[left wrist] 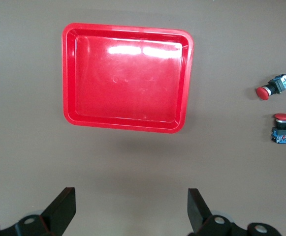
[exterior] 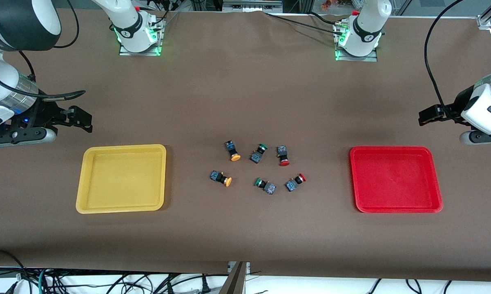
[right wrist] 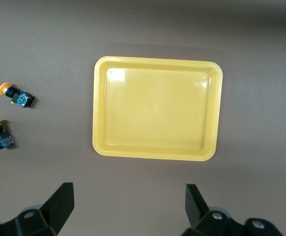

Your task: Place red and yellow buttons in trays

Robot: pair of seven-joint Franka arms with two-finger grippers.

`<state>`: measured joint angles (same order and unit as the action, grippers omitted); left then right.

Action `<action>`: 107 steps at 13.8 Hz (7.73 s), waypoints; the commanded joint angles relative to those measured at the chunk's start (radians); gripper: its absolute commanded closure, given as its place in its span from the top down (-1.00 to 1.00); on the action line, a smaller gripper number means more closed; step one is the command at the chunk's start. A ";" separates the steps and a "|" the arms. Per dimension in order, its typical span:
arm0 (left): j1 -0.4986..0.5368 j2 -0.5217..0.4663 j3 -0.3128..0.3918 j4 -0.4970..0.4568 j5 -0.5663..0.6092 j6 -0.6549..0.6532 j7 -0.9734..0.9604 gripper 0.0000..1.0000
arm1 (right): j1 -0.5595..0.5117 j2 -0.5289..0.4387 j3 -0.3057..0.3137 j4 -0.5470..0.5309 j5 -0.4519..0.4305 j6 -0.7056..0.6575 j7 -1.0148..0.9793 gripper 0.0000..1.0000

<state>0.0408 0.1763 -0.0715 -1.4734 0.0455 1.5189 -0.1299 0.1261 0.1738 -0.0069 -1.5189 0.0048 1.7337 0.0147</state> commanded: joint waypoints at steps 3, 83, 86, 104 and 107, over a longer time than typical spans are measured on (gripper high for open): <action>-0.002 0.014 0.001 0.033 -0.019 -0.011 0.015 1.00 | 0.003 -0.019 0.001 -0.021 -0.006 0.012 0.005 1.00; -0.544 0.525 -0.004 -0.185 -0.118 0.748 -0.537 1.00 | 0.425 0.702 0.010 0.052 0.049 0.823 -0.081 1.00; -0.544 0.537 -0.004 -0.194 -0.118 0.791 -0.539 1.00 | 0.425 0.704 0.010 0.052 0.046 0.830 -0.091 0.96; -0.466 0.436 0.047 -0.176 -0.115 0.718 -0.452 -0.60 | 0.373 0.653 0.007 0.054 0.058 0.764 -0.197 -0.76; -0.319 0.379 0.045 -0.174 -0.115 0.646 -0.216 -0.59 | 0.285 0.566 0.007 0.054 0.060 0.588 -0.289 -0.76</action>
<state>-0.3737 0.6080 -0.0154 -1.6342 -0.0617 2.2114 -0.4972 0.4772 0.8220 -0.0107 -1.4470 0.0354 2.4374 -0.1842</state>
